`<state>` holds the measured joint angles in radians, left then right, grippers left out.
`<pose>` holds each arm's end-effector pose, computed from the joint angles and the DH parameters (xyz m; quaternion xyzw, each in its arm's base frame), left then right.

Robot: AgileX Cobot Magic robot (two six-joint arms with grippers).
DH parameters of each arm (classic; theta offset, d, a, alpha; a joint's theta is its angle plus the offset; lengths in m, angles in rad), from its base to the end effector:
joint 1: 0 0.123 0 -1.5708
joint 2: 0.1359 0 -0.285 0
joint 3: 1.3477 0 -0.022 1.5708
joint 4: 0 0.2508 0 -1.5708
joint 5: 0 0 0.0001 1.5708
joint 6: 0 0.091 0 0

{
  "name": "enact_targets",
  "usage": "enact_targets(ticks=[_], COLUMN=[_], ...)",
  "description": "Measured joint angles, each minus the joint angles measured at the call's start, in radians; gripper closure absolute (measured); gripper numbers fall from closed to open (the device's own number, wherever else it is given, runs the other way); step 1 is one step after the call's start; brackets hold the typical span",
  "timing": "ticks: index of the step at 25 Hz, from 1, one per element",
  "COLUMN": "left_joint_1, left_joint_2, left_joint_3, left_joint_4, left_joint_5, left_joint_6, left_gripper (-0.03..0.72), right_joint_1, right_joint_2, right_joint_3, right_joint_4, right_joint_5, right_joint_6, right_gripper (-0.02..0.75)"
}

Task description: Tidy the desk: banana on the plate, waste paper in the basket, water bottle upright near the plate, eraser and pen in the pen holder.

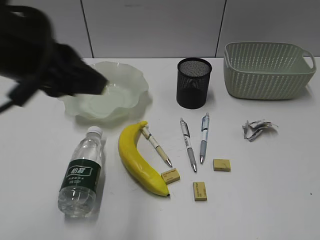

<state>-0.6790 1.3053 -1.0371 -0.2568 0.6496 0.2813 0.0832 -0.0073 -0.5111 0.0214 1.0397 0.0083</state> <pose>0.2056 -0.1839 0.3166 0.3676 0.8510 -0.1778 0.3301 -0.0066 0.0011 0.2821 -0.0320 0.8421 0.0353 0.5372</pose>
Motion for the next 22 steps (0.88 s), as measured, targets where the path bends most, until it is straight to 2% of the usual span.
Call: enact_targets(ticks=[1, 3, 5, 6, 9, 12, 16, 19, 22], left_joint_1=[-0.096, -0.244, -0.286, -0.280, -0.231, -0.191, -0.172, -0.142, -0.091], left_joint_2=[0.067, 0.198, 0.339, 0.391, 0.513, 0.552, 0.555, 0.574, 0.610], left_joint_3=[-0.043, -0.141, -0.207, -0.239, -0.306, -0.334, -0.339, -0.340, -0.340], left_joint_4=[0.112, 0.426, 0.638, 0.691, 0.691, 0.638, 0.613, 0.582, 0.545], left_joint_5=[0.021, 0.125, 0.235, 0.271, 0.293, 0.239, 0.152, 0.111, 0.108], left_joint_6=[-0.143, -0.476, -0.814, -0.919, -1.044, -1.083, -1.105, -1.179, -1.205], left_gripper=[0.452, 0.451, 0.445, 0.437, 0.425, 0.422, 0.421, 0.416, 0.343], right_joint_1=[0.000, 0.000, 0.000, 0.000, 0.000, 0.000, 0.000, 0.000, 0.000], right_joint_2=[0.000, 0.000, 0.000, 0.000, 0.000, 0.000, 0.000, 0.000, 0.000], right_joint_3=[0.000, 0.000, 0.000, 0.000, 0.000, 0.000, 0.000, 0.000, 0.000], right_joint_4=[0.000, 0.000, 0.000, 0.000, 0.000, 0.000, 0.000, 0.000, 0.000], right_joint_5=[0.000, 0.000, 0.000, 0.000, 0.000, -0.001, -0.001, -0.001, -0.001], right_joint_6=[0.000, 0.000, 0.000, 0.000, 0.000, 0.000, 0.000, 0.000, 0.000], right_gripper=[0.500, 0.500, 0.500, 0.500, 0.500, 0.500, 0.500, 0.500, 0.500])
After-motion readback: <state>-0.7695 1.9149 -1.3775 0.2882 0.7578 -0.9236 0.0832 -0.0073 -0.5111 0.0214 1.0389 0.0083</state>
